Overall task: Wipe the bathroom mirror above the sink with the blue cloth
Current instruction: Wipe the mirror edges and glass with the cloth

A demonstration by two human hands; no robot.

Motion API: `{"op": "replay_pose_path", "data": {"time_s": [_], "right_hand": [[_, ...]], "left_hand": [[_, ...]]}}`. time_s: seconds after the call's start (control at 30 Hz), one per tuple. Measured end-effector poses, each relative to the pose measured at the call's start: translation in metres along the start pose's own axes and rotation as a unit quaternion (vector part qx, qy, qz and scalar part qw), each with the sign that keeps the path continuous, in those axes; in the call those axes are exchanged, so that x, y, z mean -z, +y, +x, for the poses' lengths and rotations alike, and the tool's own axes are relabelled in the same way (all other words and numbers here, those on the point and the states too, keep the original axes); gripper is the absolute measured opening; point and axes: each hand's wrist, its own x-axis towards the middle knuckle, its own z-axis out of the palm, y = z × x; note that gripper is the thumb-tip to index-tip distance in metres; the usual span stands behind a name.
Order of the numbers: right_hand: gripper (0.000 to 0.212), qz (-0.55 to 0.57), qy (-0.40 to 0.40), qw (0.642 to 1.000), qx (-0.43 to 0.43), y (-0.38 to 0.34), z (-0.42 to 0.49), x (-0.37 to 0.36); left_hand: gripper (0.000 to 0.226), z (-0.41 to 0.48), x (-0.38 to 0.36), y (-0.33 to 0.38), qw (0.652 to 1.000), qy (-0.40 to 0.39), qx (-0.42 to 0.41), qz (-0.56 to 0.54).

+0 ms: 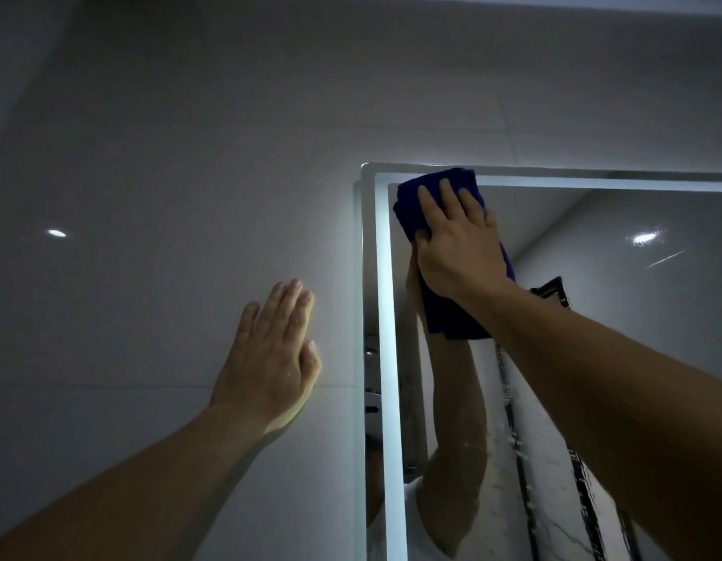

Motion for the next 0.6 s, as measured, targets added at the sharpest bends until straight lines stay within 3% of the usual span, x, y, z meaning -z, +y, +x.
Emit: {"op": "replay_pose_path", "data": {"time_s": [0.2, 0.4, 0.6], "right_hand": [[0.054, -0.021, -0.025, 0.991, 0.129, -0.011, -0.018, -0.003], [0.065, -0.001, -0.012, 1.0, -0.028, -0.004, 0.066, 0.004], [0.059, -0.004, -0.016, 0.996, 0.088, -0.008, 0.016, -0.002]], "left_hand": [[0.06, 0.0, -0.001, -0.001, 1.0, 0.005, 0.0, -0.004], [0.06, 0.001, -0.003, -0.002, 1.0, 0.006, -0.003, -0.013], [0.059, 0.0, -0.004, -0.003, 1.0, 0.004, -0.001, 0.003]]}}
